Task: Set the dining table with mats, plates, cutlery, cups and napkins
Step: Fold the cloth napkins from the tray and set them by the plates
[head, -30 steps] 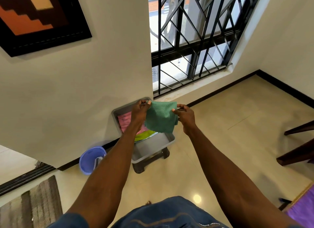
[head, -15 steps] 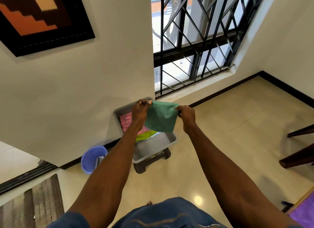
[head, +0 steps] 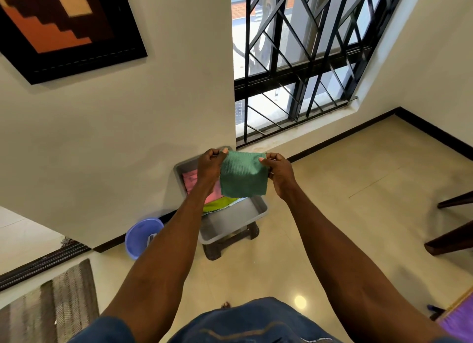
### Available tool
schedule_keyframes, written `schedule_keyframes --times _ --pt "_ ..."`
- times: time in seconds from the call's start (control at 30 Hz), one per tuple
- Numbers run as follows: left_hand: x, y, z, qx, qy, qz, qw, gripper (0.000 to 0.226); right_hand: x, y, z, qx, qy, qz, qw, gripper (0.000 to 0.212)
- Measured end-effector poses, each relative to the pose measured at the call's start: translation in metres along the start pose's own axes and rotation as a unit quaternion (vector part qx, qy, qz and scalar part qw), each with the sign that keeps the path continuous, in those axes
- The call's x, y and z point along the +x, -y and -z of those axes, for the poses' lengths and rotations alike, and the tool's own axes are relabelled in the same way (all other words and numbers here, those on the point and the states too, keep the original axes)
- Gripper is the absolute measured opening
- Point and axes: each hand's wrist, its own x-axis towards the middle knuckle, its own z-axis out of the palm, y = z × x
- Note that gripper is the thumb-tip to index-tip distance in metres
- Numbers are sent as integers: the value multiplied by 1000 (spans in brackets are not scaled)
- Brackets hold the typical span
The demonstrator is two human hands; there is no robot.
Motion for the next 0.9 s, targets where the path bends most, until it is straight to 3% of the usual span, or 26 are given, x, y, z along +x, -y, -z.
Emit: schedule_keyframes --times 0.1,0.37,0.5,0.63,0.73,0.83,0.9 --pt "-2 2 0 4 -10 10 1000 25 1 -5 1 -7 -9 -7 1000 18" --pt "0 8 -2 23 -23 32 999 30 1 -10 2 -29 -34 9 999 14" --pt "-1 12 -1 -12 36 76 996 29 3 -14 2 -43 -73 24 996 24" --pt "-6 13 -4 -3 101 54 993 10 7 -16 7 -62 -111 24 992 30" --pt "-7 15 -11 16 73 42 996 6 3 -16 12 -21 -85 6 996 26" --pt "-4 20 -17 12 66 56 996 10 -2 -19 20 13 -21 -48 999 42" --pt "-1 24 -23 -2 60 69 996 10 -7 -21 25 11 13 -81 997 42"
